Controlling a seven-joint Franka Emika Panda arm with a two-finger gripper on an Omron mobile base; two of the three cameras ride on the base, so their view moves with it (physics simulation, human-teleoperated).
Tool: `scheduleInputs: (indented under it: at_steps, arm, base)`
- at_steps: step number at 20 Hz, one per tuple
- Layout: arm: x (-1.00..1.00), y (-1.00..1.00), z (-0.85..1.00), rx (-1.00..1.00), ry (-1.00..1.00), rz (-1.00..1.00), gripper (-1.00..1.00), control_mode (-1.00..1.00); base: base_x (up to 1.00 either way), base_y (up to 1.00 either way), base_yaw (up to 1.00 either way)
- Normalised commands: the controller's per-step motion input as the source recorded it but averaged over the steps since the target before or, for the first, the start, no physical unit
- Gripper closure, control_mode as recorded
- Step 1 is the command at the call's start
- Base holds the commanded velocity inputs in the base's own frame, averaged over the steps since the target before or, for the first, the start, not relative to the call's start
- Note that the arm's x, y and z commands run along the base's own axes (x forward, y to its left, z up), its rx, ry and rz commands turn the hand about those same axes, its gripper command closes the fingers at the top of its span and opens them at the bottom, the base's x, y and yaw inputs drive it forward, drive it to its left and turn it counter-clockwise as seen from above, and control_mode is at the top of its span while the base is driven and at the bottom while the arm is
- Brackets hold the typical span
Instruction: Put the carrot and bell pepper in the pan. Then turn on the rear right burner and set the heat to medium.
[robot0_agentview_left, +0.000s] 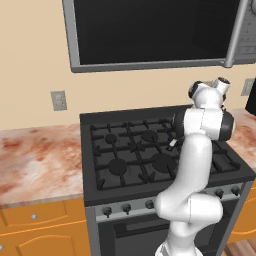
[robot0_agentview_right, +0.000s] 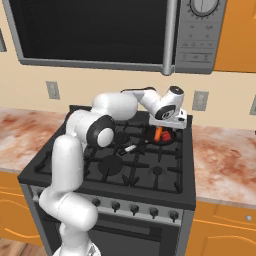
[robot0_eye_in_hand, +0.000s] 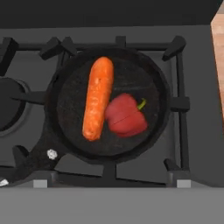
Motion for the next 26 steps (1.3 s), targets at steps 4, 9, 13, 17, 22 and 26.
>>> scheduleInputs:
  at_steps: [4,9,13,17,22,26]
  arm:
    - [-0.93,0.00,0.23,0.00,-0.12,0.10,-1.00,-1.00]
    - [-0.86,0.01,0.10,0.00,-0.03,0.04,-1.00,-1.00]
    - [-0.61,0.01,0.06,0.00,0.01,0.00,-1.00,-1.00]
    - [-0.49,0.06,0.02,0.01,0.12,0.00,-1.00,-1.00]
    - [-0.53,0.11,0.00,0.02,0.20,-0.02,-1.00,-1.00]
    - [-0.64,0.03,0.00,0.04,0.17,-0.05,-1.00,-1.00]
  base:
    - [0.00,0.00,0.00]
    - [0.00,0.00,0.00]
    - [0.00,0.00,0.00]
    - [0.00,0.00,0.00]
    - [0.00,0.00,0.00]
    - [0.00,0.00,0.00]
